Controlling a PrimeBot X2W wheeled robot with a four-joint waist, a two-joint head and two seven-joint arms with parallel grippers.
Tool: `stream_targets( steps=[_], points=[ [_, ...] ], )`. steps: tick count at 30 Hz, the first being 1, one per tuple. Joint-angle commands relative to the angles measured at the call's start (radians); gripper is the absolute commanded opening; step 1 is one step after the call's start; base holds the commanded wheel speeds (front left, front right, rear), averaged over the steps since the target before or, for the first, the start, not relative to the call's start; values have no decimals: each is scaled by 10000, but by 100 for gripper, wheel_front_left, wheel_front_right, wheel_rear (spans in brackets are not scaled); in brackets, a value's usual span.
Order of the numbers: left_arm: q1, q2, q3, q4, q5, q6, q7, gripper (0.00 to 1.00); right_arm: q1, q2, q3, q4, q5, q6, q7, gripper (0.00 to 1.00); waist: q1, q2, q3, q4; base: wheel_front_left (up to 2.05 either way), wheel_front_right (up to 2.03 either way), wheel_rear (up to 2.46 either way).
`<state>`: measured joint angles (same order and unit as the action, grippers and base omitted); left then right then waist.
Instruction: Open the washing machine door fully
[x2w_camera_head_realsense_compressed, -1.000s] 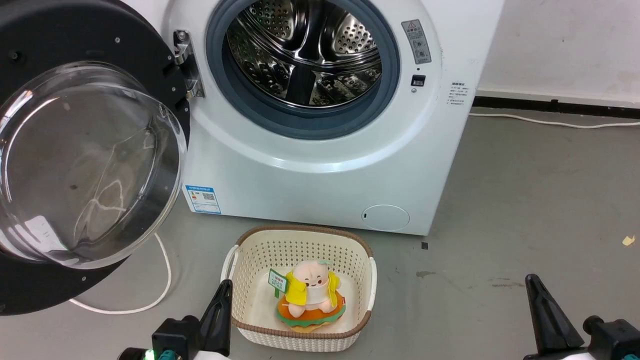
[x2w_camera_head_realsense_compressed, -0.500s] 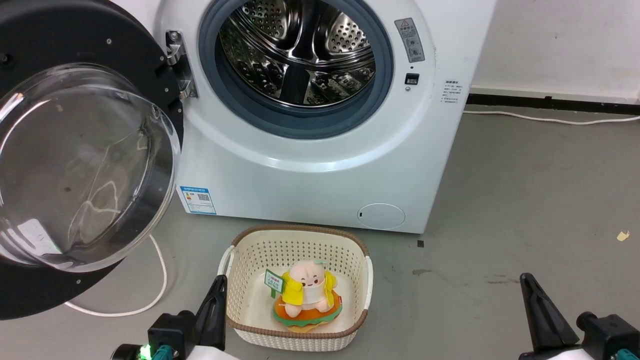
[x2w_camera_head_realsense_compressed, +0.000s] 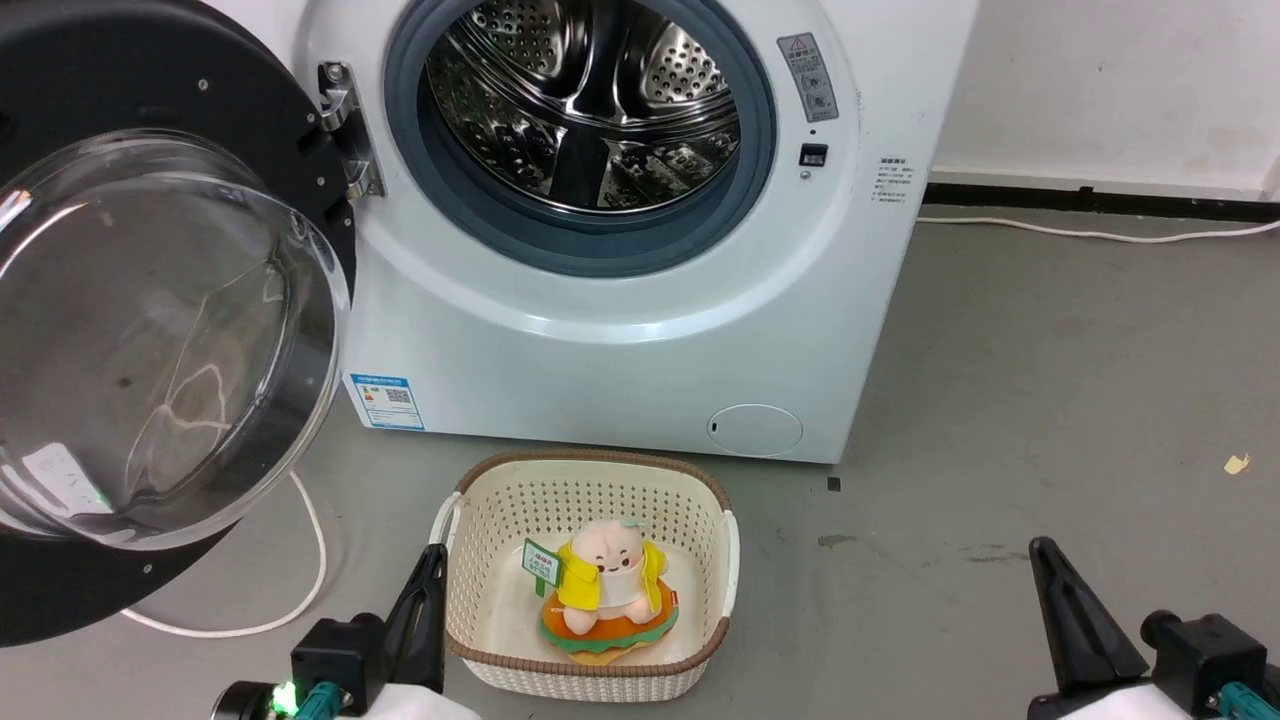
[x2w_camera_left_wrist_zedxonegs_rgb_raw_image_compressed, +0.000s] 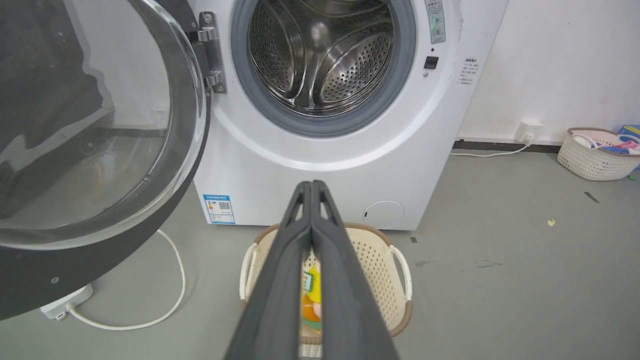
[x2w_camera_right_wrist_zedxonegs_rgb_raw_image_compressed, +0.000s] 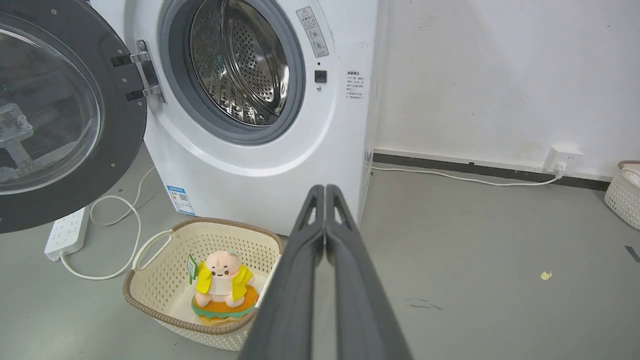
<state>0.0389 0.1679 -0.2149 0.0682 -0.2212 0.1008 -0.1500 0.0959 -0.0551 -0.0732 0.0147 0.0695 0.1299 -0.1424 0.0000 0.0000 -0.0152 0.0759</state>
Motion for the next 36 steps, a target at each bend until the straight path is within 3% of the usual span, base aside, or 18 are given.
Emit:
stream_targets(
  steps=[1,36],
  points=[
    [-119,-75,66,-60,100,-65,57,0,-122,16,44,-42,-94,3,38,0,0,0,2,-11,0,0,0],
    [-233,-541,946,-323,993,-463,667,0,-476,30,335,-86,-348,5,624,0,0,0,66,-327,0,0,0]
  ],
)
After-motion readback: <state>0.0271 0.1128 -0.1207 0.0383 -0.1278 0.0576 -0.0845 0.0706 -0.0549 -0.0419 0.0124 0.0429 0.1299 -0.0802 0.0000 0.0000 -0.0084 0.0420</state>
